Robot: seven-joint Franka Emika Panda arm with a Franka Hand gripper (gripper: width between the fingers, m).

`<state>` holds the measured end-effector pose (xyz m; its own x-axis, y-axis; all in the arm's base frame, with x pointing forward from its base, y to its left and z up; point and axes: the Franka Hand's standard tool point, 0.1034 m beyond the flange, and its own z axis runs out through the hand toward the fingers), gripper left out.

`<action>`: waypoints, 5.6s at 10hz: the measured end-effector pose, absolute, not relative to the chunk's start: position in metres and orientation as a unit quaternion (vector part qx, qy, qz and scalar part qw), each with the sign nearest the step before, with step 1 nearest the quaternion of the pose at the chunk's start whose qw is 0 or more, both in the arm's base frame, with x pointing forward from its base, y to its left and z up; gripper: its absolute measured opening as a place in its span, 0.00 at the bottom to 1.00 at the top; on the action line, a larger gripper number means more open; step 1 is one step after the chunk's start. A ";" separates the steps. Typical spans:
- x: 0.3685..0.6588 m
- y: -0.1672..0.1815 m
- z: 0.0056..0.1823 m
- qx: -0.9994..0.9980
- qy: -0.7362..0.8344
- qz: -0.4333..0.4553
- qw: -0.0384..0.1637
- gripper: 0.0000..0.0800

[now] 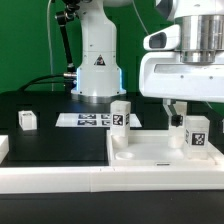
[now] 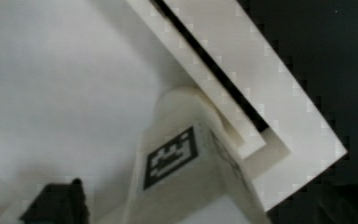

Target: Assemble square table

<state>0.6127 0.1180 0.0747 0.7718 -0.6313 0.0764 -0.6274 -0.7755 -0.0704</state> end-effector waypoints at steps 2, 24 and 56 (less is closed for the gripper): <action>0.614 0.118 0.075 -0.965 0.255 -0.052 0.014 0.81; 0.614 0.087 0.079 -0.943 0.328 -0.056 -0.001 0.64; 0.492 -0.092 0.090 -0.974 -0.214 0.078 -0.009 0.81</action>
Offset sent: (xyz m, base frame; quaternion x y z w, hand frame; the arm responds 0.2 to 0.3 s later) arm -0.0020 0.0141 0.0056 0.0380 -0.0128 -0.2269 0.9731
